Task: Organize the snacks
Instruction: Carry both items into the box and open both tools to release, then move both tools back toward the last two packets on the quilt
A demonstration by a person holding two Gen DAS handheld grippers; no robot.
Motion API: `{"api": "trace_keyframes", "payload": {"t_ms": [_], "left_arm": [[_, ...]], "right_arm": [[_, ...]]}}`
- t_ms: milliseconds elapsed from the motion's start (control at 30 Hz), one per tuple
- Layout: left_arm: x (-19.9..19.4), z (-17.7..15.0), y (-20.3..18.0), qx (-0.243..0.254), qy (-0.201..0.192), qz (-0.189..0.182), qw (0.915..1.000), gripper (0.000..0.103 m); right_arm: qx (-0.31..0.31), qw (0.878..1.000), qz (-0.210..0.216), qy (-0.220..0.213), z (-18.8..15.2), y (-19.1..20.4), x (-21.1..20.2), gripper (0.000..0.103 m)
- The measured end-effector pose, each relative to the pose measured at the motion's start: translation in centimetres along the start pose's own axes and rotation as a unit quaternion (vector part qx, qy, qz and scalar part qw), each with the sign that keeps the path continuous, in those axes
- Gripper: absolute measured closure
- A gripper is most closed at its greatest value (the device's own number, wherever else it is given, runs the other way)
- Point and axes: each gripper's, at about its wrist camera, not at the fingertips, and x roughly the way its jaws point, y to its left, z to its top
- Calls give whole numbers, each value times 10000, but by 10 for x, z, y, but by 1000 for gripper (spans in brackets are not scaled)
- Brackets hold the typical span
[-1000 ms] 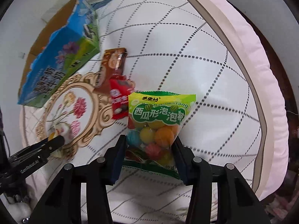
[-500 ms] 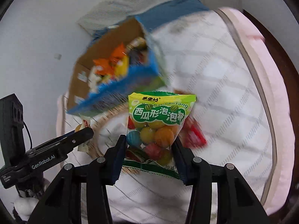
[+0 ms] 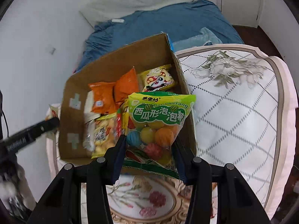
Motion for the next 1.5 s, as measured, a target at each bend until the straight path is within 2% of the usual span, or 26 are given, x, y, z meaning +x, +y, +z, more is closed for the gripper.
{"api": "trace_keyframes", "payload": {"t_ms": [133,333,367,400,433,500,567,667,1000,1200,1500], "left_arm": [[32,28,18,-49,265,215,9994,58],[64,47,32,-181,532,475,9973,57],[67,48,35,-258,564,486,9969,57],[71,49,38,-334,617,470,9964,57],[73,50,40,-383,661,449,9961,54],[78,51,39,-368,783,443,9953,32],[80,51,36,-309,791,489,9952,21],[78,49,33,-333,774,416,9956,15],[52,28,19,-295,546,105,9980,14],[23,-5,10,-302,287,13,9991,14],[-39,-61,-1,-197,-457,240,9985,14]], "right_arm": [[-49,9997,-174,176,11,3,21,52],[126,9981,-345,504,19,-1,46,50],[71,9976,-449,521,21,0,49,40],[19,9976,-478,508,21,1,49,25],[-5,9979,-402,508,22,3,49,21],[-30,9977,-416,539,23,6,50,15],[-105,9973,-498,525,25,11,49,9],[-143,9972,-518,528,26,15,49,9],[-316,9955,-708,552,21,25,43,7],[-640,9940,-833,291,10,35,17,7],[-885,9917,-895,-276,-26,52,-35,7]]}}
